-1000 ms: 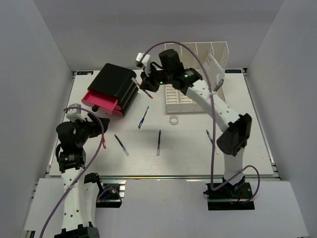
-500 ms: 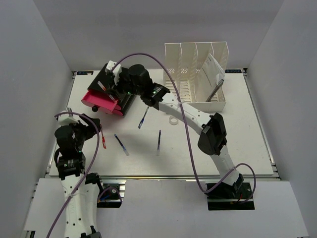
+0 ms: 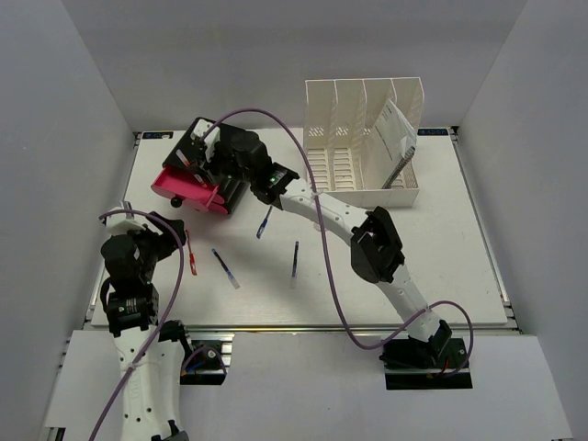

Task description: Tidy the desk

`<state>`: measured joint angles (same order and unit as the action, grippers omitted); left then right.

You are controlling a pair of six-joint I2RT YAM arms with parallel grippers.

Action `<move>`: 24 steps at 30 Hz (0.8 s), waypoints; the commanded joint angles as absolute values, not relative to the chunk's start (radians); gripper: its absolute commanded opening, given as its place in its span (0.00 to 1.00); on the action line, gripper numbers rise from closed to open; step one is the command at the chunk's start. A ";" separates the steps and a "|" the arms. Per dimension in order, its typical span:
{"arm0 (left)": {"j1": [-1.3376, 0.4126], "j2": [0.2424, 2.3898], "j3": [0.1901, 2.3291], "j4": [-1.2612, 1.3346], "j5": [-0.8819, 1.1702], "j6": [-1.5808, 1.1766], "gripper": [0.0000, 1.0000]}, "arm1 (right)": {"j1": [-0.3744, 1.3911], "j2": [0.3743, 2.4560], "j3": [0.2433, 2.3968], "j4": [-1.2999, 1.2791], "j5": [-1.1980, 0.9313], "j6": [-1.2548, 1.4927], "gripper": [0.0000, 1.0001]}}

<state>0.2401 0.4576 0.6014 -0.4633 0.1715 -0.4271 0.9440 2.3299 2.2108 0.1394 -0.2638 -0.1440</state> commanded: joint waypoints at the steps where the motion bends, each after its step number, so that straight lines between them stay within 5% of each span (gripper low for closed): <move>1: 0.247 0.449 0.627 -0.457 0.170 -0.428 0.84 | 0.948 2.338 2.244 0.256 -0.238 -0.183 0.00; 24: 0.247 0.448 0.626 -0.451 0.184 -0.430 0.85 | 0.969 2.362 2.212 0.186 -0.230 -0.256 0.03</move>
<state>0.2401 0.4561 0.6014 -0.4629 0.1722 -0.4271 0.9577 2.3650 2.2112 0.1673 -0.2382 -0.2272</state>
